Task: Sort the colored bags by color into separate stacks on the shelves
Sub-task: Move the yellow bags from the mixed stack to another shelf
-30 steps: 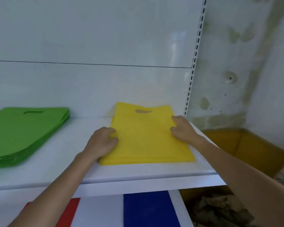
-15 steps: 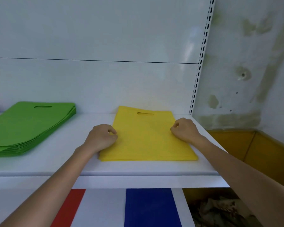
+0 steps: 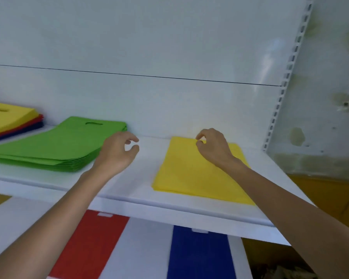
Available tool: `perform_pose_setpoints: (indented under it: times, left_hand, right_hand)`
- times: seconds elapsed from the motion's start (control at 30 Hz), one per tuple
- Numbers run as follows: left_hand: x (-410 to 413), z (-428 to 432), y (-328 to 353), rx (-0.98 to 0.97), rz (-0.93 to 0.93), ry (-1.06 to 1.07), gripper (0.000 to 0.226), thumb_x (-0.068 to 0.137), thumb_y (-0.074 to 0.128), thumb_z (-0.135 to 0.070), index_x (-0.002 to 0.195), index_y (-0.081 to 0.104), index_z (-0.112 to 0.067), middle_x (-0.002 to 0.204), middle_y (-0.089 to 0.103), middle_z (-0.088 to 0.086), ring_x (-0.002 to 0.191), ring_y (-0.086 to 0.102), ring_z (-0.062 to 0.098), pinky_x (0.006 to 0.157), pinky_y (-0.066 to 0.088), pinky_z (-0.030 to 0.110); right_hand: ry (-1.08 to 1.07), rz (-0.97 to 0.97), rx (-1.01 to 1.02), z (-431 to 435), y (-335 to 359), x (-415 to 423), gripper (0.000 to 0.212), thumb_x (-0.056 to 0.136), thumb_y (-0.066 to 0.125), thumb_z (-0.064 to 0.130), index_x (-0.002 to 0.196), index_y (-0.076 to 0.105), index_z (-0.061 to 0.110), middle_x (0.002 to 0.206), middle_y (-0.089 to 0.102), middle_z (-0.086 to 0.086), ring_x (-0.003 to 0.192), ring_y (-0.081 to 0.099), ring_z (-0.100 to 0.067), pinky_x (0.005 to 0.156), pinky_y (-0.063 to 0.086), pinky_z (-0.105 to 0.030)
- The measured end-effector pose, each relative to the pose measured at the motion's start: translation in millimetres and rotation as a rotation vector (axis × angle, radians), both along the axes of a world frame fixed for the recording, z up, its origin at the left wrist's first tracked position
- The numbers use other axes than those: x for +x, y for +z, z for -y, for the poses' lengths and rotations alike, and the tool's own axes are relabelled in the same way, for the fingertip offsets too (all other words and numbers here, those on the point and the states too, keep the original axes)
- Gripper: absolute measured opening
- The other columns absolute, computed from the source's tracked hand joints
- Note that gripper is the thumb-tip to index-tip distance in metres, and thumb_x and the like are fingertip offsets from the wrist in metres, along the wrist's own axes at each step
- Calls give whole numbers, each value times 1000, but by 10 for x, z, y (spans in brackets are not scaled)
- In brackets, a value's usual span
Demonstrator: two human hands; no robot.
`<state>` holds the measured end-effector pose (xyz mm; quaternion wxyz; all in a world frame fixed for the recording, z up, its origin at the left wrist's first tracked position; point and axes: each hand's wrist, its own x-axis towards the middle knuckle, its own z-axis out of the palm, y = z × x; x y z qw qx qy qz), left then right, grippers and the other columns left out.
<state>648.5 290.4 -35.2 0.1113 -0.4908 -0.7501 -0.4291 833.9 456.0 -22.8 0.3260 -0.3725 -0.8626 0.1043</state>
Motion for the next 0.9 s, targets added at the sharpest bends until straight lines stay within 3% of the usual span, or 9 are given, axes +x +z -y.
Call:
perform_pose_setpoints:
  times: [0.2,0.3,0.43,0.7,0.9]
  left_hand:
    - [-703,1160,142,62,-66,187,27,72,54,-20,93,68,-9,95,65,10,89,60,23,81,45,31]
    - [-1118,1798,142,82,-80,305,18,79,61,-2,94,68,-10,97,64,9,89,61,22,81,46,33]
    - [-1683,2643,145,37,-62,440,23,83,59,-2,99,68,-17,102,61,1,93,57,15,84,44,30]
    - [-2635,3638,141,-21,-85,493,25,84,55,2,101,66,-12,107,59,4,91,52,11,83,41,26]
    - [-3283,3720,106,-41,-30,459,23,84,57,1,100,66,-12,107,60,6,92,54,14,84,44,29]
  right_hand:
    - [356,-92,11,863,103,-1416,31,84,54,10,115,59,8,118,58,-11,111,52,-26,96,41,-36]
    - [512,-102,19,1451,169,-2121,36,82,57,9,118,59,7,120,59,-12,108,56,-27,95,41,-35]
    - [677,-125,26,2238,241,-2934,38,80,57,8,118,60,6,118,61,-14,104,58,-29,92,45,-37]
    - [765,-170,-65,3176,204,-4140,39,85,55,9,124,55,9,125,57,-8,105,57,-22,89,47,-34]
    - [749,-149,-56,3324,248,-4729,38,86,54,10,124,54,9,123,58,-7,105,56,-21,86,48,-34]
